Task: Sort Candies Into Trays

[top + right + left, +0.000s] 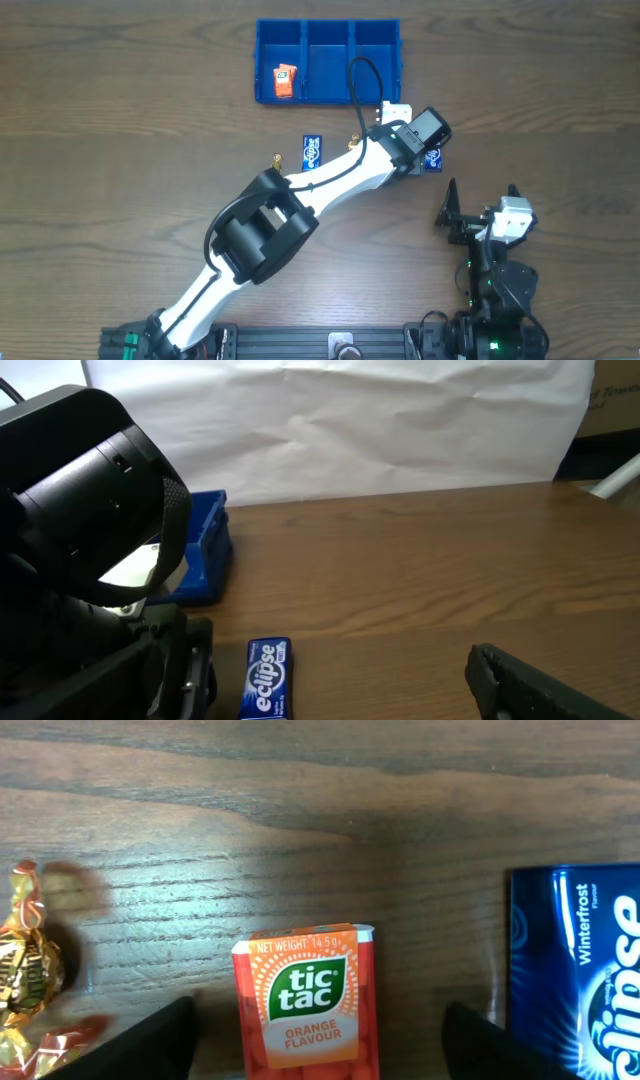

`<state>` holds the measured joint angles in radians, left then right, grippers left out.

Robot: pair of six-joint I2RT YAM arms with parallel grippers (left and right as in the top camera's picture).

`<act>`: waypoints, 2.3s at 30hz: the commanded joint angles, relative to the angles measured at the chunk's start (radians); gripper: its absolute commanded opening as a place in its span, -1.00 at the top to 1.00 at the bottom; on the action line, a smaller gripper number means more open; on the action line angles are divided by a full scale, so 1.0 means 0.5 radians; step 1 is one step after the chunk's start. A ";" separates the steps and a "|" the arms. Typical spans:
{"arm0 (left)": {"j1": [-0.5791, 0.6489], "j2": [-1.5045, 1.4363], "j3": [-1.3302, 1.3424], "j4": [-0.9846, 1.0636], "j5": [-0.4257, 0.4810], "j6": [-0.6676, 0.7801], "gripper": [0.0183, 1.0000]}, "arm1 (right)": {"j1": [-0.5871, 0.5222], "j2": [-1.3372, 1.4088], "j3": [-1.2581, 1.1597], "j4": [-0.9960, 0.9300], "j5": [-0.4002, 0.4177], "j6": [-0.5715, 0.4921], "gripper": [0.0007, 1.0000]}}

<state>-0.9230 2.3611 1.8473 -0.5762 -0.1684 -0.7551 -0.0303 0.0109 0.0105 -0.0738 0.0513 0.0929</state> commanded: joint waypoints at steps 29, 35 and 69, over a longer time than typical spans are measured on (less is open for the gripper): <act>0.219 -0.208 0.569 -0.365 -0.396 0.457 0.45 | 0.002 -0.014 -0.005 -0.006 -0.010 -0.024 -1.00; 0.568 -0.443 0.569 -0.502 -0.388 0.603 0.50 | 0.002 -0.014 -0.005 -0.006 -0.010 -0.024 -1.00; 1.037 -0.327 0.066 -0.046 0.072 0.914 0.44 | 0.002 -0.014 -0.005 -0.006 -0.010 -0.024 -1.00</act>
<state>-0.4122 2.1628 1.8835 -0.6041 -0.1471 -0.3355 -0.0303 0.0109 0.0105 -0.0738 0.0513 0.0925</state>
